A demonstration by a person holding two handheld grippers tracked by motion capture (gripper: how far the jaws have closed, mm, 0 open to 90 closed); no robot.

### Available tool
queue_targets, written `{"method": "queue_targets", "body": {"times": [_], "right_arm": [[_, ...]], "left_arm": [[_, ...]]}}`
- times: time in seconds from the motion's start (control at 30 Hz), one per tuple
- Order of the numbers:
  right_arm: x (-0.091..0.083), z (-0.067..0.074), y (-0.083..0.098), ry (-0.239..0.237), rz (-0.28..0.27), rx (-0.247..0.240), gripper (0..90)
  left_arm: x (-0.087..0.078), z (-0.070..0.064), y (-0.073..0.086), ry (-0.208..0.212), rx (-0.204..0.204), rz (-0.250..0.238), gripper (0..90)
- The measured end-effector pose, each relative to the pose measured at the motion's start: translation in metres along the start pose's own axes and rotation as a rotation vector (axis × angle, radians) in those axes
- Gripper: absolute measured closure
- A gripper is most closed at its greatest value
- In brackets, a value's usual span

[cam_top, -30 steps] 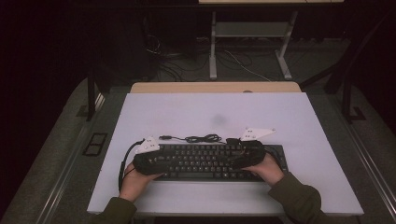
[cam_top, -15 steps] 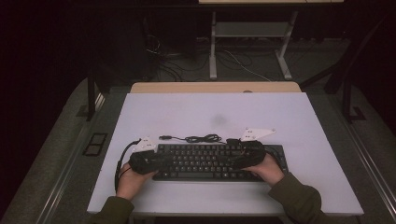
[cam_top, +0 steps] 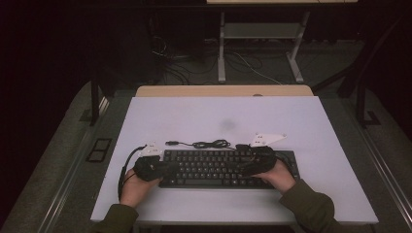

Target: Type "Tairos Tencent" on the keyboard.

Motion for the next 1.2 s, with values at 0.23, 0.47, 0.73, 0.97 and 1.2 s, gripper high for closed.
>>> {"method": "queue_targets", "body": {"times": [0.23,0.47,0.73,0.97,1.2], "right_arm": [[0.0,0.0001,0.0,-0.001,0.0,0.001,19.6],[0.0,0.0005,-0.0003,-0.001,-0.001,0.003,19.6],[0.0001,0.0006,-0.0004,-0.001,-0.001,0.003,19.6],[0.0003,0.0009,-0.0004,-0.003,-0.001,0.002,19.6],[-0.0005,0.0005,-0.001,-0.002,-0.002,0.001,19.6]], "left_arm": [[0.0011,-0.0005,0.0005,0.006,0.003,0.005,89.2],[0.0011,0.0,0.0008,0.009,0.002,0.007,89.2],[0.0028,0.0003,0.0018,0.012,0.006,0.019,89.2],[0.0023,0.0001,0.0015,0.009,0.005,0.019,89.2],[0.0012,-0.0013,-0.0002,0.015,0.008,0.009,89.2]]}}
Point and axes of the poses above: each handheld gripper's, and its own axes: x roughly forward along the jaws, y roughly out of its underside, z roughly to its left, the point moved 3 cm from there along x, roughly forward along the jaws, and after that the axes turned 15 degrees about -y, right-handed, at the moved point
